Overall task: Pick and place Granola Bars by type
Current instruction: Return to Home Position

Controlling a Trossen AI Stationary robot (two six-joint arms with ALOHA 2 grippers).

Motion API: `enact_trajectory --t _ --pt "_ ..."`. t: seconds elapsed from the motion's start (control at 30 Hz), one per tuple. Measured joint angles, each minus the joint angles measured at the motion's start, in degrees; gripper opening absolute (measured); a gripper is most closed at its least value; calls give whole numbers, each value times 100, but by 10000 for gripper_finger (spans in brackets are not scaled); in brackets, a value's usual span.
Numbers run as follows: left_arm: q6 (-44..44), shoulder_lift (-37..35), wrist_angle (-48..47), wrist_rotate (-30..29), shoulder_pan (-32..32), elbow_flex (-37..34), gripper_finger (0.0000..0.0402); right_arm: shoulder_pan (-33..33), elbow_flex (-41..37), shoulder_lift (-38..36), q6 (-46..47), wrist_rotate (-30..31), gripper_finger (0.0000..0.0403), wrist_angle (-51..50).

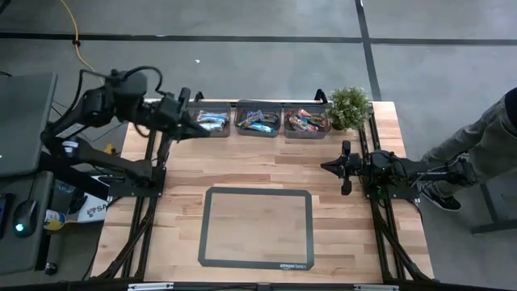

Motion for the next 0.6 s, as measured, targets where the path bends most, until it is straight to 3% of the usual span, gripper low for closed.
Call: enact_trajectory --t 0.3,0.6 --pt "-726 -1976 2057 167 0 -2814 1 -1 1 -1 0 0 2 0" --pt "-936 -3607 3014 -316 0 -4718 0 -1 -1 -1 0 1 2 0"
